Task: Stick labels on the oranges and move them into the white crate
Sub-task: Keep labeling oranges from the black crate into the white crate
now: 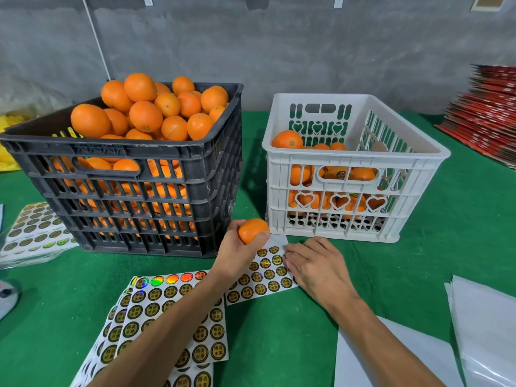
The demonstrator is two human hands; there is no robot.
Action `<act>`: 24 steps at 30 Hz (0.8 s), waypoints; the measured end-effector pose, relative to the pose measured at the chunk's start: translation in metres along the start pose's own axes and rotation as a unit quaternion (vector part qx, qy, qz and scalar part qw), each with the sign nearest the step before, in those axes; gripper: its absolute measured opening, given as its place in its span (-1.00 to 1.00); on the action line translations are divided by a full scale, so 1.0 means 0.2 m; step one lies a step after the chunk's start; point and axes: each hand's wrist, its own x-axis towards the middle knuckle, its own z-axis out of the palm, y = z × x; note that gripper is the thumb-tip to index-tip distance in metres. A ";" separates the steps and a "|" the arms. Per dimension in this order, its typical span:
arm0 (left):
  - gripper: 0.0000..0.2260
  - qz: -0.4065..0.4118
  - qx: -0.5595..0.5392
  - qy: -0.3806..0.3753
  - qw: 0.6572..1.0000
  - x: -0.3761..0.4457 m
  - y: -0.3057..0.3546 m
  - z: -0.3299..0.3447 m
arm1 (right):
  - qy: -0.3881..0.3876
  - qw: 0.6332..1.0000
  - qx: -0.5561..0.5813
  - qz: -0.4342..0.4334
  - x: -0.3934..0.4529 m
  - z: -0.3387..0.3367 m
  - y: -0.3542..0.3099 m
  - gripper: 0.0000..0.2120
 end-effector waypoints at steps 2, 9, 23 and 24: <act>-0.56 -0.001 -0.004 0.002 1.000 0.00 0.00 0.00 | 0.008 1.000 0.007 -0.026 0.00 0.00 0.01 -0.90; -0.47 0.037 0.034 -0.022 0.998 0.00 -0.02 0.00 | 0.019 0.928 0.321 0.191 0.03 -0.04 -0.03 -0.82; -0.45 0.150 0.065 -0.063 0.984 -0.05 -0.02 0.02 | -0.077 0.864 0.400 0.296 0.04 -0.03 -0.11 -0.59; -0.45 0.151 0.061 -0.060 0.985 -0.05 -0.02 0.02 | -0.093 0.867 0.392 0.293 0.04 -0.03 -0.12 -0.54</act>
